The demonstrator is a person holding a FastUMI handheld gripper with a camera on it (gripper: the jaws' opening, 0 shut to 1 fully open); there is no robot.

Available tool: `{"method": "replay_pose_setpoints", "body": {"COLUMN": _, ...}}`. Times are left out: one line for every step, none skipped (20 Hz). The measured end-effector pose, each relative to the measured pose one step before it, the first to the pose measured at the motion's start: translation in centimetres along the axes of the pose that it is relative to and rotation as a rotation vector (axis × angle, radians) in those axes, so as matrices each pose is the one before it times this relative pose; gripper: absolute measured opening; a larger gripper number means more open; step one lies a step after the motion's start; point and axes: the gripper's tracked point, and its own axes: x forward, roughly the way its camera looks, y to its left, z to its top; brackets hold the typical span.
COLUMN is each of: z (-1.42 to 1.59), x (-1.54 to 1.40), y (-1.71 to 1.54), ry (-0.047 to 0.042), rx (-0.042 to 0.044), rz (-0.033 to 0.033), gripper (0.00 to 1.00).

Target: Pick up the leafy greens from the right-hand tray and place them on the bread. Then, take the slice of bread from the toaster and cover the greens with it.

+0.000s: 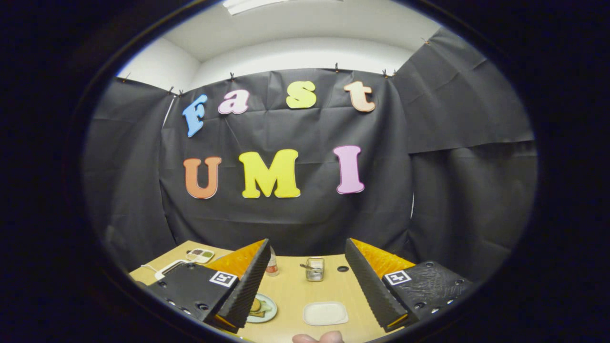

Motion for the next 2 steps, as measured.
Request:
{"method": "replay_pose_setpoints", "body": {"z": -0.007, "x": 0.123, "y": 0.45, "ry": -0.00055, "rx": 0.00131, "rz": 0.00573, "gripper": 0.96}}
{"method": "replay_pose_setpoints", "body": {"z": 0.122, "x": 0.029, "y": 0.393, "ry": -0.00027, "rx": -0.00066, "rz": 0.00404, "gripper": 0.96}}
